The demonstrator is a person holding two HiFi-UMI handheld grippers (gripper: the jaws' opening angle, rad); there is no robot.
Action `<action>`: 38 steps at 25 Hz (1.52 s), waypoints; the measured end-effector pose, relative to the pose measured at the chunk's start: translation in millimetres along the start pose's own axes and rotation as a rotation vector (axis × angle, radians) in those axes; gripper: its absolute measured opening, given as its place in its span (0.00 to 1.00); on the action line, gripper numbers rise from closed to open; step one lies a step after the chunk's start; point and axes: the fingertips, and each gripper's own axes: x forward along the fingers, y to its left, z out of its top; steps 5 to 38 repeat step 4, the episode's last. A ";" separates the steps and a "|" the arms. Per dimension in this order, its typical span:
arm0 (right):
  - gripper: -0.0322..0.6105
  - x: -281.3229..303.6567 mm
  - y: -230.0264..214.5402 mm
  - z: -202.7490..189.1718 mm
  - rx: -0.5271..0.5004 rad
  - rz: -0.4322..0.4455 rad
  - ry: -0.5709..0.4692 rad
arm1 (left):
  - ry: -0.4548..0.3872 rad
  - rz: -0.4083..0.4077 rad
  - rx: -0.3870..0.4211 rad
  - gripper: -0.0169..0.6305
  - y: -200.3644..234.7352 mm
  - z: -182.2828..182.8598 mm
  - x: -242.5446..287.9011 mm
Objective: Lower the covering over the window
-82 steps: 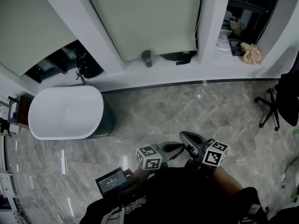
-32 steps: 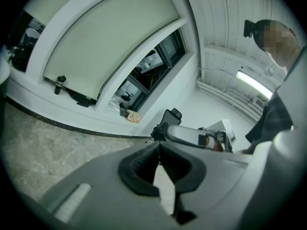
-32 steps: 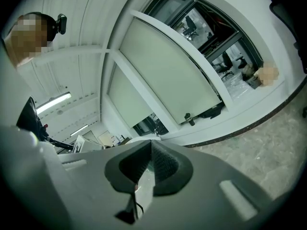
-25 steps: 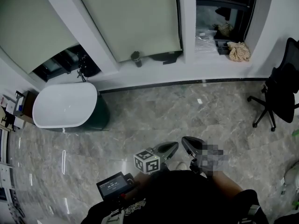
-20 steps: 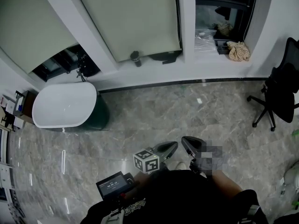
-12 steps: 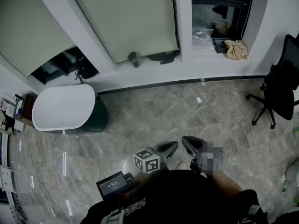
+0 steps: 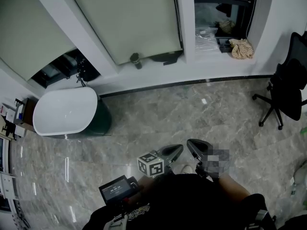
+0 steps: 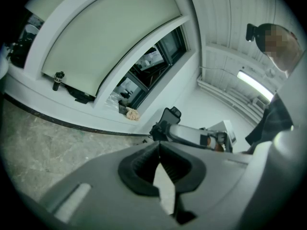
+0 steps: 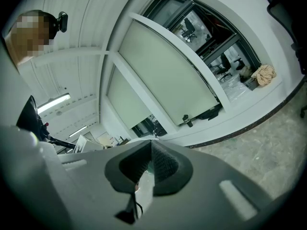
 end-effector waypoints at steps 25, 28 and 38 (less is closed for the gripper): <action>0.06 0.6 3.0 -1.9 -0.004 0.000 0.003 | -0.002 0.002 -0.001 0.03 1.0 -0.7 -3.3; 0.06 0.6 3.0 -1.9 -0.004 0.000 0.003 | -0.002 0.002 -0.001 0.03 1.0 -0.7 -3.3; 0.06 0.6 3.0 -1.9 -0.004 0.000 0.003 | -0.002 0.002 -0.001 0.03 1.0 -0.7 -3.3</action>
